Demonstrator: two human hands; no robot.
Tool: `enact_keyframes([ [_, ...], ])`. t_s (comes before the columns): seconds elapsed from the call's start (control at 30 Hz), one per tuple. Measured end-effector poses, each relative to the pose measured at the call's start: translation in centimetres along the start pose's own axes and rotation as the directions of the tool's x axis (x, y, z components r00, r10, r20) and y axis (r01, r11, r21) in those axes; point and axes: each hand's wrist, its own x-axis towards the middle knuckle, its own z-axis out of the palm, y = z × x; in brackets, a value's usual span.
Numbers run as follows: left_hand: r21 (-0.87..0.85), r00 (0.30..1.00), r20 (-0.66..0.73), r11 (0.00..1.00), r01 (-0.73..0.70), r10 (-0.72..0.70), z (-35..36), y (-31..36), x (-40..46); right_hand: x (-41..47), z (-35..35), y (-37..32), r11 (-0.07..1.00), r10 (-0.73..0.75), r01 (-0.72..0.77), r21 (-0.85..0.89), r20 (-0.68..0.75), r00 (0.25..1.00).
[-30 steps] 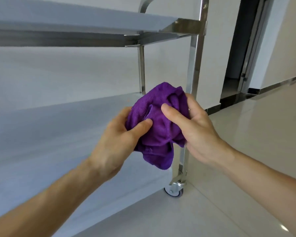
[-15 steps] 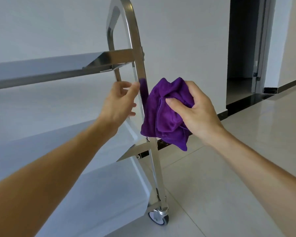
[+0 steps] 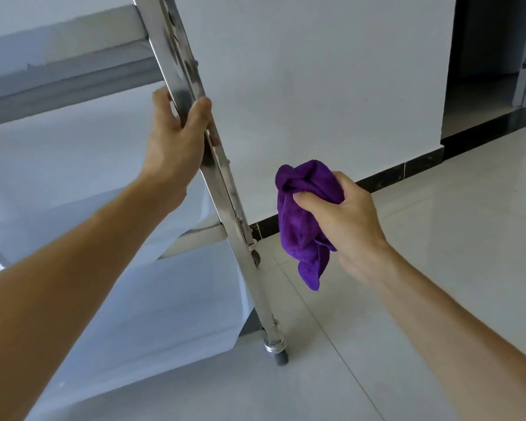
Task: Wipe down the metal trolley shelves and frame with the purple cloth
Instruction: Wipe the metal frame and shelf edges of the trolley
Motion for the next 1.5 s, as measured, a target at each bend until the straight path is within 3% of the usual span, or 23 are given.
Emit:
enact_keyframes([
  [0.4, 0.066, 0.997, -0.083, 0.998, -0.001, 0.007, -6.7, 5.6, -10.6, -5.8, 5.1, -1.4, 0.969, 0.033, -0.066, 0.238, 0.139, 0.990],
  [0.57, 0.108, 0.994, -0.111, 0.994, -0.005, 0.017, -11.1, 7.7, -14.4, -8.8, 11.1, -3.5, 0.963, -0.076, -0.004, 0.269, 0.285, 0.956],
  [0.8, 0.038, 0.982, -0.184, 0.999, -0.025, 0.031, -17.4, 9.2, -19.7, -13.1, 16.9, -5.6, 0.969, -0.243, 0.202, 0.146, 0.377, 0.894],
  [1.03, 0.056, 0.954, -0.287, 0.995, -0.078, 0.091, -25.0, 10.1, -24.5, -21.2, 22.2, -6.3, 0.912, -0.305, 0.410, -0.011, 0.649, 0.696],
  [1.17, 0.063, 0.948, -0.302, 0.994, -0.085, 0.100, -30.1, 10.5, -26.8, -25.3, 24.0, -7.5, 0.862, -0.175, 0.504, -0.052, 0.904, 0.391],
  [1.27, 0.049, 0.933, -0.344, 0.995, -0.091, 0.102, -33.7, 11.0, -28.2, -25.9, 25.0, -9.9, 0.877, 0.025, 0.471, -0.098, 0.987, 0.158],
  [1.3, 0.030, 0.928, -0.360, 0.996, -0.088, 0.093, -34.8, 11.1, -28.7, -26.0, 25.7, -10.6, 0.894, 0.040, 0.439, -0.094, 0.991, 0.130],
  [1.37, -0.007, 0.914, -0.400, 0.997, -0.076, 0.067, -36.8, 11.2, -29.5, -26.8, 27.4, -10.9, 0.865, -0.029, 0.498, -0.067, 0.982, 0.184],
  [1.43, -0.017, 0.888, -0.457, 0.998, -0.061, 0.046, -38.5, 11.3, -30.3, -28.4, 29.4, -9.9, 0.761, -0.066, 0.641, -0.097, 0.972, 0.224],
  [1.5, 0.007, 0.845, -0.533, 0.999, -0.051, 0.047, -39.9, 11.3, -30.9, -30.9, 31.3, -8.5, 0.657, -0.093, 0.748, -0.095, 0.974, 0.205],
])
